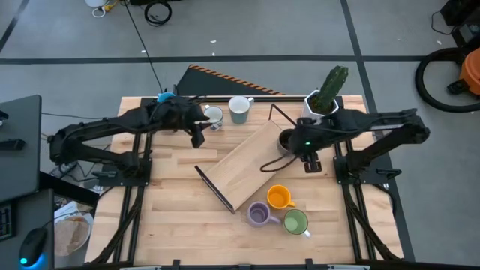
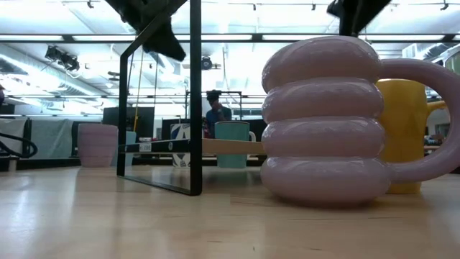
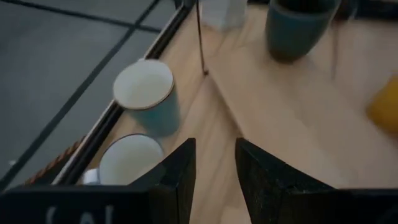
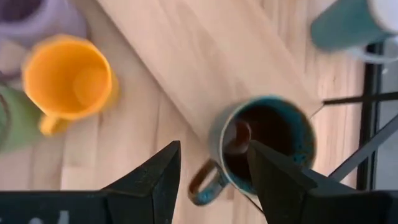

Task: Place coffee mugs
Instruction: Put the light blue patterned mug on the shelf

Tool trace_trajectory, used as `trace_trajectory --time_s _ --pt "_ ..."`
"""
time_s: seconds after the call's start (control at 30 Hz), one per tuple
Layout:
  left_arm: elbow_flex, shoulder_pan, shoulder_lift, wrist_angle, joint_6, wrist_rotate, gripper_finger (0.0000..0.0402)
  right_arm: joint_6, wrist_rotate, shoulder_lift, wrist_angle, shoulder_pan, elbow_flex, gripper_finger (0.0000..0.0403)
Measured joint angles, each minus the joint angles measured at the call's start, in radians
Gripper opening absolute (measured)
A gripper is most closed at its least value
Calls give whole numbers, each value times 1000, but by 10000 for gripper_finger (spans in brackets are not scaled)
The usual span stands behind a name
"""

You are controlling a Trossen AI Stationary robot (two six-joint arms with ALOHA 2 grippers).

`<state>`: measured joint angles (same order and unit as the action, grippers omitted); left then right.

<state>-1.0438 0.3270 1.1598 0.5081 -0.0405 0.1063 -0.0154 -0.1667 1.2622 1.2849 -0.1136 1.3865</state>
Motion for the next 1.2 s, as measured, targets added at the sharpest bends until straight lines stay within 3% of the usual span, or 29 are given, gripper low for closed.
trace_trajectory --time_s 0.3,0.4,0.5,0.63,0.87,1.07,1.2 --pt "-88 136 184 156 -118 -174 118 126 -107 -105 -171 -136 -74 192" --pt "-99 156 230 174 -186 -152 119 168 -124 -126 -210 -163 -120 192" --pt "-102 150 260 169 -264 -62 125 195 -148 -136 -244 -187 -167 192" --pt "-102 128 291 171 -341 32 159 203 -183 -153 -319 -210 -259 192" --pt "-148 113 342 173 -402 44 218 194 -183 -155 -451 -215 -370 192" --pt "-327 116 466 340 -398 20 205 192 -183 -155 -515 -218 -397 192" --pt "-363 121 532 411 -417 12 195 257 -187 -156 -528 -255 -433 192"
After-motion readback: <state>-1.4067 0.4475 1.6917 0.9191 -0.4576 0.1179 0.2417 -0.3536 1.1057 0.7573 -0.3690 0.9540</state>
